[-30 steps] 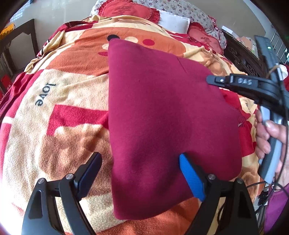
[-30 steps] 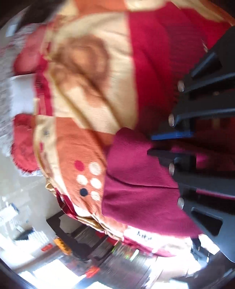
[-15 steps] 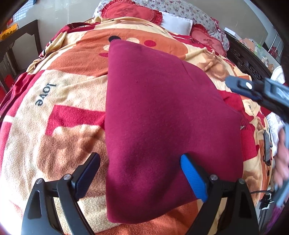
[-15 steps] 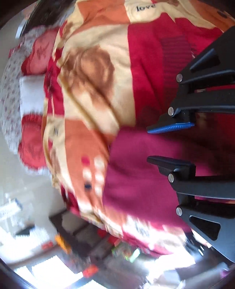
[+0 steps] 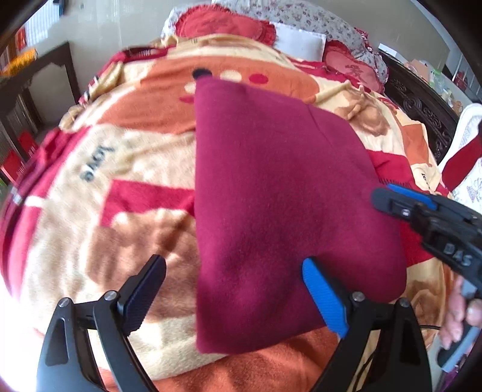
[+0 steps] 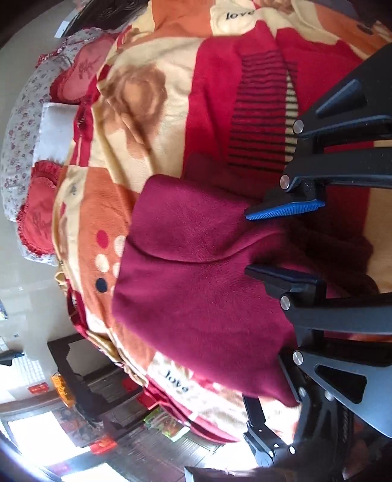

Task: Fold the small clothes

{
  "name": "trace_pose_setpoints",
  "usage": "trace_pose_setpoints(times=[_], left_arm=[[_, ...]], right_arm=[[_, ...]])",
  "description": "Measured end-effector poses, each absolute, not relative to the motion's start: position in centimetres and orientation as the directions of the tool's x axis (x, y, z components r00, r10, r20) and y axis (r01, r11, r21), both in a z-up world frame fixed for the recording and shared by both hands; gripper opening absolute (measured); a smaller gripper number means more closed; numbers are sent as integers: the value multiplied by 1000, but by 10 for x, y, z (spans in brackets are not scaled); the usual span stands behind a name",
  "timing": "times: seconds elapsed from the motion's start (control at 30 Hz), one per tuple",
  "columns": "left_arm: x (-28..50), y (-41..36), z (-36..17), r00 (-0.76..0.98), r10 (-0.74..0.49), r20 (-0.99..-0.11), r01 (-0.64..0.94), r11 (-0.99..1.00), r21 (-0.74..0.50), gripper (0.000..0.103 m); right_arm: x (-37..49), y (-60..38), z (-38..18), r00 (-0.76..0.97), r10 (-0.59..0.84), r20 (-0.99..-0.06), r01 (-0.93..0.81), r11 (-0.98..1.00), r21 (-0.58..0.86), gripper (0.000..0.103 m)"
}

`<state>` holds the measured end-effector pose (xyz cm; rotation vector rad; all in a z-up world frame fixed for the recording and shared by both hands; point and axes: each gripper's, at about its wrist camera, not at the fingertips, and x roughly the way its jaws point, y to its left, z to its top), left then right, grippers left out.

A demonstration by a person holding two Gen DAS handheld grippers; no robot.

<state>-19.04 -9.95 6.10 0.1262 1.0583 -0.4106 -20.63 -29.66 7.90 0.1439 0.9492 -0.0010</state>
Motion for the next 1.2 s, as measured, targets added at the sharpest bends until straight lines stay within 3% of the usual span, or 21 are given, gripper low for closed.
trace_pose_setpoints(times=[0.5, 0.77, 1.2], left_arm=[[-223, -82, 122, 573, -295, -765, 388, 920, -65, 95], [-237, -72, 142, 619, -308, -723, 383, 921, -64, 95], [-237, -69, 145, 640, -297, -708, 373, 927, -51, 95]], right_arm=[[-273, -281, 121, 610, 97, -787, 144, 962, 230, 22], [-283, -269, 140, 678, 9, -735, 161, 974, 161, 28], [-273, -259, 141, 713, -43, -700, 136, 988, 78, 30]])
